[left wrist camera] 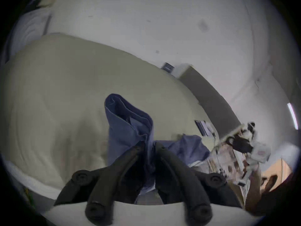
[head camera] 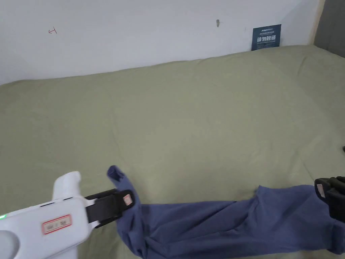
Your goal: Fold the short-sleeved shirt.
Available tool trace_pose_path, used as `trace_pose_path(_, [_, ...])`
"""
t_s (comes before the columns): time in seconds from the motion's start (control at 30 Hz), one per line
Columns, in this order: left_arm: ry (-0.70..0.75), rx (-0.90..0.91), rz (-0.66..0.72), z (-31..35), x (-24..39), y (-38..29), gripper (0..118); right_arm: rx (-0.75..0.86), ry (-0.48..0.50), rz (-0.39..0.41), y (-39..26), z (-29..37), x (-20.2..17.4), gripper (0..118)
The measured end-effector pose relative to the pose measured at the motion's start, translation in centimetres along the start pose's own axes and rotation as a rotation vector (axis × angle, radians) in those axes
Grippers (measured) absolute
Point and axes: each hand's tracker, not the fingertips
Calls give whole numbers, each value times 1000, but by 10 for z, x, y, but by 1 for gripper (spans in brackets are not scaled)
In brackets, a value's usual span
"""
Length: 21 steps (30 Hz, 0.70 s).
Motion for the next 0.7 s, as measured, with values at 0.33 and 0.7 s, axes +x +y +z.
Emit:
trace_pose_path(0.33, [-116, -232, -8, -129, 36, -35, 13, 24, -33, -35, -2, 13, 20, 0])
trace_pose_path(0.7, [-171, -171, 306, -136, -10, -60, 70, -6, -42, -47, -10, 10, 28, 0])
